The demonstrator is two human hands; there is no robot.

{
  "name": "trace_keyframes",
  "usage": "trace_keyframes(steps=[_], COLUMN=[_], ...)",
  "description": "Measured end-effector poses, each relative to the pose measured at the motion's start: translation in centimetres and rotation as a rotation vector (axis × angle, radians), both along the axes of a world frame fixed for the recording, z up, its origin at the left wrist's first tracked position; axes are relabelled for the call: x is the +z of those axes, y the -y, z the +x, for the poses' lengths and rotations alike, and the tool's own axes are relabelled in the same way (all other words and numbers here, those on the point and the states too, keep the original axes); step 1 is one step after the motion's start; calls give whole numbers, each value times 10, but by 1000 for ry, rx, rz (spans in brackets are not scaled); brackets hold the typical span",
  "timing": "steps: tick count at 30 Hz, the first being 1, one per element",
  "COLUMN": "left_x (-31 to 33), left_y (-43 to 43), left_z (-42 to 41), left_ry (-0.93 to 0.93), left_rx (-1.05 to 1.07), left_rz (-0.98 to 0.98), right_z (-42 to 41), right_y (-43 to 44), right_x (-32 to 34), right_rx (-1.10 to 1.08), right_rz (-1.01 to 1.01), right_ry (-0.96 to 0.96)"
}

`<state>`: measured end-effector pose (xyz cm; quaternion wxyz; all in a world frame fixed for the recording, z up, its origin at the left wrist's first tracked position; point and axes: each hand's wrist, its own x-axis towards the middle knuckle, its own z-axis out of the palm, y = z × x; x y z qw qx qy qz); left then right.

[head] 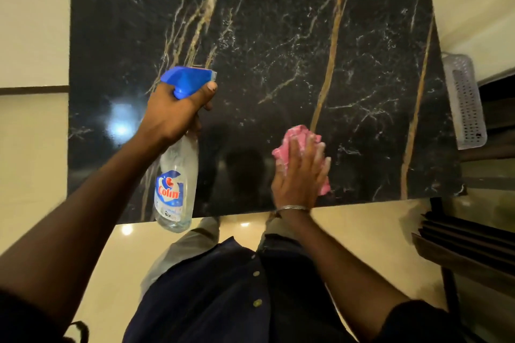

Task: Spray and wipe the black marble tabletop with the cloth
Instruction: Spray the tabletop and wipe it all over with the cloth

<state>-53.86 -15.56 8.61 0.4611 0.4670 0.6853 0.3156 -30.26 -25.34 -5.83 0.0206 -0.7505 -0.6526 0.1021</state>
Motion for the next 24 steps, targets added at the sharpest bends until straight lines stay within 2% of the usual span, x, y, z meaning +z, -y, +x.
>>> trace_keyframes(steps=[7,14,19,21,24], left_x=[-2,-10,-16,-16,-17], left_y=[-2,-11,-22,-29,-44], left_z=[-77,-133,-142,-136,-115], left_ry=[-22,-69,-18,-13,7], left_rx=[18,4,10,-18,-78], left_rz=[14,21,-12,-18,-19], right_z=[-192,-294,-259,-218,-127], right_y=[35,55,33,22,4], right_x=[9,-12,-4,2,3], right_rx=[510,887,954,858,582], right_rz=[-81,-231,-78,-48,-10], right_ry=[-188,-188,-135,-111,-76])
